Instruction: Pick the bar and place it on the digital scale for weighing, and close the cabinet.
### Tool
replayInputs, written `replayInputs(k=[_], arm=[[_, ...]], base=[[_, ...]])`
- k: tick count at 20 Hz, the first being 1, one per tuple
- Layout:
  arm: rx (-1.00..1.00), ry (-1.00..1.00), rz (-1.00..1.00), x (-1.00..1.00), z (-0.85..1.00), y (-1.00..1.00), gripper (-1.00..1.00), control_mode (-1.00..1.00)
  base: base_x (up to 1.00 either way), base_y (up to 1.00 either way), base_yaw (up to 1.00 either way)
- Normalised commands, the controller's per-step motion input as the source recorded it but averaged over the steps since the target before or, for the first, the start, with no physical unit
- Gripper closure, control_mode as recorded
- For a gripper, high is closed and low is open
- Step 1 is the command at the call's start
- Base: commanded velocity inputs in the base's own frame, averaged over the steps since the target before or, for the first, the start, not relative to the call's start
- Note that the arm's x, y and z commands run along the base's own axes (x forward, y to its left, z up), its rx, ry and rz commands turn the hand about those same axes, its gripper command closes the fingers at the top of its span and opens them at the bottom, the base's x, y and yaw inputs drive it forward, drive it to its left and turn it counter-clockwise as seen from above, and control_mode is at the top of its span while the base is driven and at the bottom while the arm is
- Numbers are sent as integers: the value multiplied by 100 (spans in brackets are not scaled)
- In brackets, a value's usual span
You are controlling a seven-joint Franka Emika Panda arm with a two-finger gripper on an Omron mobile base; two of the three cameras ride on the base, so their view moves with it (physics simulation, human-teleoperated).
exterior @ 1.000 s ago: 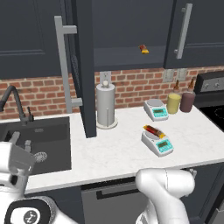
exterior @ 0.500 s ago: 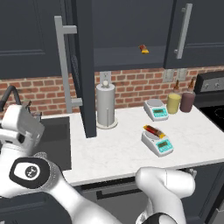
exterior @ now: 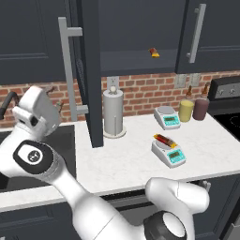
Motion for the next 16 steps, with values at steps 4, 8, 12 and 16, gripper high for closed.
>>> replayInputs(k=[4,8,12,16], arm=[[18,0,-18,41,40,-91,-100,-100],[21,0,-9,34,52,-100,-100,-100],[23,0,-6,39,51,-100,-100,-100],[26,4,-2,73,29,-100,-100,-100]], base=[[0,0,0],[0,0,0],[0,0,0],[0,0,0]])
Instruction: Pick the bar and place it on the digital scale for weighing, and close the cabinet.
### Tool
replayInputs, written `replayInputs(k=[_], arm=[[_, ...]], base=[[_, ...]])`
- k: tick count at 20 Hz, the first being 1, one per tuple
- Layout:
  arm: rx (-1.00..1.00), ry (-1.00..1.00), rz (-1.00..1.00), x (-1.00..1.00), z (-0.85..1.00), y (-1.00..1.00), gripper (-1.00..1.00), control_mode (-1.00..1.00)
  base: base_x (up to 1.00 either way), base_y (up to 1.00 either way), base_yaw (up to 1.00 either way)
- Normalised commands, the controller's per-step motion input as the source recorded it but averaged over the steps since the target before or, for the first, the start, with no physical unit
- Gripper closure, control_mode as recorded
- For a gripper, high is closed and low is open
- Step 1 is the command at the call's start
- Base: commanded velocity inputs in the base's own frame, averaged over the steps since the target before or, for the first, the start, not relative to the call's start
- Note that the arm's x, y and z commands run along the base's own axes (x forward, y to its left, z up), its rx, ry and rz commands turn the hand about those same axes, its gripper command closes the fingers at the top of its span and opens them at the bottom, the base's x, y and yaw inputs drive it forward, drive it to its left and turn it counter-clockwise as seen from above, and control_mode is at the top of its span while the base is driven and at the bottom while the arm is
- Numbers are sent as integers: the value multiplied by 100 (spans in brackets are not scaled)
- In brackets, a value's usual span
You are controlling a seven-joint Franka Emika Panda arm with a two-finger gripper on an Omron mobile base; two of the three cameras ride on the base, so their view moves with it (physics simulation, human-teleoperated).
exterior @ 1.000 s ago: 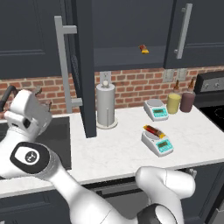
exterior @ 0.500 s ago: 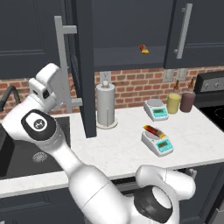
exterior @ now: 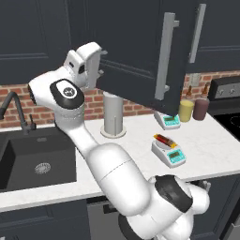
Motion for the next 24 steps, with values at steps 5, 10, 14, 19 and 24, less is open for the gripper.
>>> replayInputs(k=[5,10,14,19,24], arm=[[25,18,0,95,18,-100,-100,-100],[24,10,12,84,2,-100,-100,-100],[29,-10,41,87,-7,-98,-100,-100],[42,-29,55,99,-29,-64,-100,-100],[43,-32,47,100,-29,-36,-100,-100]], base=[[0,0,0],[0,0,0],[0,0,0],[0,0,0],[0,0,0]])
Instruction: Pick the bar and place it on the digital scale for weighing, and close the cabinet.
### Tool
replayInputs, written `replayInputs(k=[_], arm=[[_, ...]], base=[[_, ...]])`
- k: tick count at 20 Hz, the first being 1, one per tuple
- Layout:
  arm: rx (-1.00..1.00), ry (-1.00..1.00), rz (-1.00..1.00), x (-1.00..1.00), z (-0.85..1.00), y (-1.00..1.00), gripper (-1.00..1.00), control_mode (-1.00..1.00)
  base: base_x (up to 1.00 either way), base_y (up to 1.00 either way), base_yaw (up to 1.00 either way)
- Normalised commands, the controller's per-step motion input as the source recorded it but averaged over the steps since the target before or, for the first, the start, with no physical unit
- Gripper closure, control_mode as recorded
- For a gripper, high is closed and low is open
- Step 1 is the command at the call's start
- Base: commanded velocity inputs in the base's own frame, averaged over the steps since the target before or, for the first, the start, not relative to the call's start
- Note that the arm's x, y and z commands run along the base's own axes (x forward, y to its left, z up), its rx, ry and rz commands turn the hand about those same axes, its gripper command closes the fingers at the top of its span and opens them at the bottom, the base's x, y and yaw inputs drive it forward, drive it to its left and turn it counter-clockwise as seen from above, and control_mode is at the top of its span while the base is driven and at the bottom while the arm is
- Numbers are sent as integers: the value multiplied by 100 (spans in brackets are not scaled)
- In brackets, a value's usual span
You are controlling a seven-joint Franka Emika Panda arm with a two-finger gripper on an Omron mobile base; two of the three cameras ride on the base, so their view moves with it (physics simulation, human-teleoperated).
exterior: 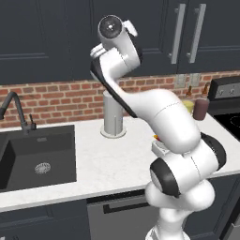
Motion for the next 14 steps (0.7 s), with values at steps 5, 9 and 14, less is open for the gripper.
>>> replayInputs(k=[5,9,14], arm=[[29,3,38,100,-34,-8,-100,-100],[18,8,38,100,-58,-2,-100,-100],[50,-31,34,67,-96,-71,-100,-100]], base=[[0,0,0],[0,0,0],[0,0,0]])
